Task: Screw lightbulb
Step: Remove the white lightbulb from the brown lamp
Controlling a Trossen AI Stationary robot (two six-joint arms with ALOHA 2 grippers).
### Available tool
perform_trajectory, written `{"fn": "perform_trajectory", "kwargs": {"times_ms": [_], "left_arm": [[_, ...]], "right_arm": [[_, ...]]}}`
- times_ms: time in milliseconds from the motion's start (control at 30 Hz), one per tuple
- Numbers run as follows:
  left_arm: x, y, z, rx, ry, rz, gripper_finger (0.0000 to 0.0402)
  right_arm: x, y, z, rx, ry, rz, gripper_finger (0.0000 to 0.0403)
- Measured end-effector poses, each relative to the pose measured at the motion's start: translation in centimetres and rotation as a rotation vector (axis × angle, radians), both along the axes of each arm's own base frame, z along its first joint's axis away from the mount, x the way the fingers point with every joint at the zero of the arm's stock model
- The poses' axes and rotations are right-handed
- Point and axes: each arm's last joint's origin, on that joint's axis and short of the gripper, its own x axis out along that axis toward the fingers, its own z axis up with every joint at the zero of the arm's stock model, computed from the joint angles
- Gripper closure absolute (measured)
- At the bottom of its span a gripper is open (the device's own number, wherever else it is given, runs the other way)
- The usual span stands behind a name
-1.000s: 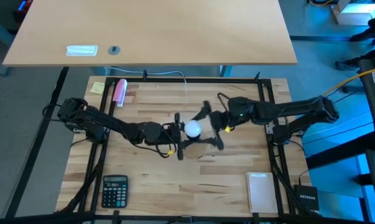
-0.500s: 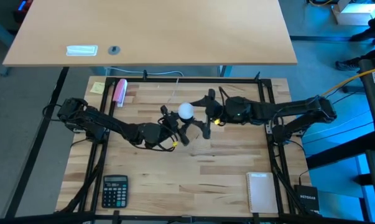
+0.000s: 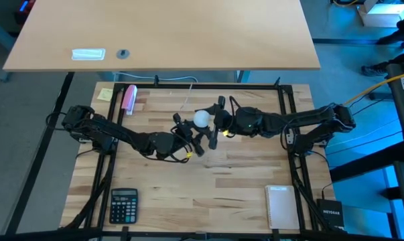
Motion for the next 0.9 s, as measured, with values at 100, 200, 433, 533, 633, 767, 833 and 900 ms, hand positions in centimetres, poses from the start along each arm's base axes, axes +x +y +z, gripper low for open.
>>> {"fn": "perform_trajectory", "kwargs": {"times_ms": [100, 200, 433, 533, 633, 767, 833, 900], "left_arm": [[0.0, 0.0, 0.0, 0.000, -0.001, -0.001, 0.0248], [0.0, -0.1, -0.1, 0.000, 0.005, -0.011, 0.0248], [0.3, -0.6, -0.3, 0.007, 0.028, -0.216, 0.0248], [0.5, -1.1, -0.5, 0.007, 0.042, -0.389, 0.0248], [0.7, -1.4, -0.3, 0.009, 0.029, -0.610, 0.0248], [0.8, -1.1, -0.1, -0.021, -0.009, -0.830, 0.0249], [0.9, -0.8, 0.0, -0.039, -0.013, -0.865, 0.0249], [0.9, -0.7, -0.1, -0.042, -0.012, -0.867, 0.0249]], "right_arm": [[-0.2, 0.0, 0.2, -0.012, 0.006, 0.016, 0.0164], [-0.3, 0.1, 0.0, -0.012, 0.025, 0.032, 0.0164], [-0.5, 0.6, -0.3, -0.009, 0.086, 0.221, 0.0164], [-0.7, 1.1, -0.4, 0.010, 0.099, 0.429, 0.0164], [-0.9, 1.8, -0.3, 0.038, 0.086, 0.650, 0.0164], [-1.0, 2.2, -0.1, 0.051, 0.057, 0.832, 0.0164], [-1.0, 2.2, 0.0, 0.053, 0.055, 0.854, 0.0164], [-1.0, 2.1, -0.1, 0.054, 0.056, 0.845, 0.0164]]}}
